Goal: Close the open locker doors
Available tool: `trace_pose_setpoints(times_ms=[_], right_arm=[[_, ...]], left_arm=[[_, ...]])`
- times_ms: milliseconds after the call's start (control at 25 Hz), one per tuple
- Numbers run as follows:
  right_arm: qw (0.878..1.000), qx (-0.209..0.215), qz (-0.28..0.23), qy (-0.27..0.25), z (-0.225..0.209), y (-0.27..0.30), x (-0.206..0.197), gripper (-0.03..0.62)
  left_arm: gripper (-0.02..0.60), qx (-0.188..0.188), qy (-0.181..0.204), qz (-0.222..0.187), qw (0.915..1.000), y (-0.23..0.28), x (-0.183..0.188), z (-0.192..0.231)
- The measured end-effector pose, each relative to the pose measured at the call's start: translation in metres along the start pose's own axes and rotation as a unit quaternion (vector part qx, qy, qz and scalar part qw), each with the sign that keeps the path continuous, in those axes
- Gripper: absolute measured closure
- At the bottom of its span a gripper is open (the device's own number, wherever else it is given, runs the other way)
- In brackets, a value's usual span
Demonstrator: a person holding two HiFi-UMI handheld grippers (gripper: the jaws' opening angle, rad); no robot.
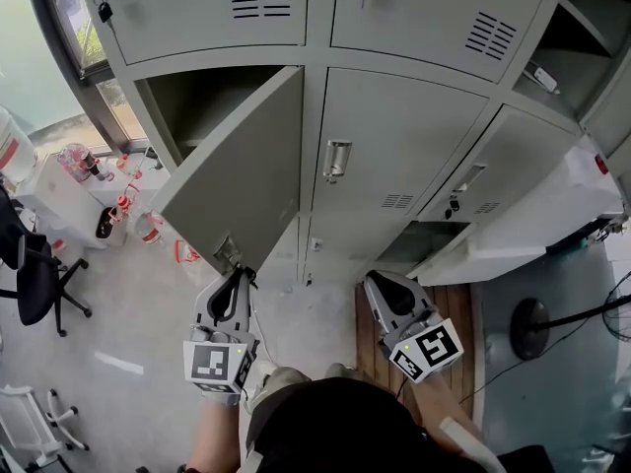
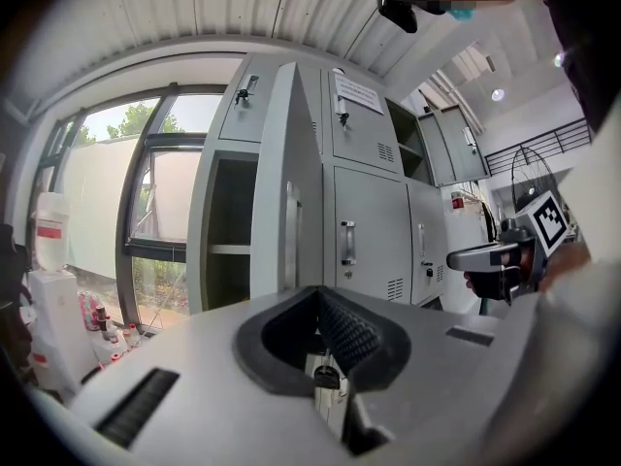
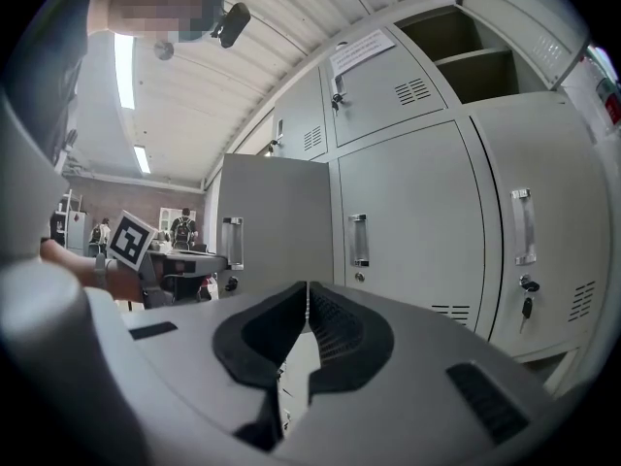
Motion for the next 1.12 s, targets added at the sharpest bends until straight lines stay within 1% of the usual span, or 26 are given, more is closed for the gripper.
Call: trace_pose_setpoints(times_ms=[200, 400, 640, 920, 1120], right_arm=[[1.000, -0.011, 0.003, 0.000, 0.015, 0.010, -0.004, 0.572], [1.000, -0.026, 0.006, -0.003, 0.027, 0.018, -0.008, 0.572], [0.999, -0.045, 0.006, -0.003, 0.043, 0.030, -0.014, 0.572], [0.997, -0.074, 0.004, -0.001, 0.053, 0.038, -0.019, 0.572], [0.996, -0.094, 0.006, 0.001, 0.057, 0.039, -0.022, 0.572]], left_arm=[[0.574, 0.002, -0.014, 0.002, 0.9999, -0.001, -0.011, 0.024], [0.574, -0.002, -0.015, 0.000, 0.9999, 0.002, -0.020, 0.046], [0.574, 0.001, -0.014, 0.001, 0.9999, 0.013, -0.029, 0.074], [0.574, -0.002, 0.016, 0.009, 0.9998, 0.031, -0.041, 0.100], [0.574, -0.002, 0.027, 0.015, 0.9995, 0.045, -0.048, 0.116]])
Point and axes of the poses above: the fingertips, and each gripper's own axes: y forward along the fingers, z to its left, x out of its top, the point moved 3 cm from there along -y, backward along the fingers, and after that the axes turned 14 degrees about y, right-handed, at the moved point
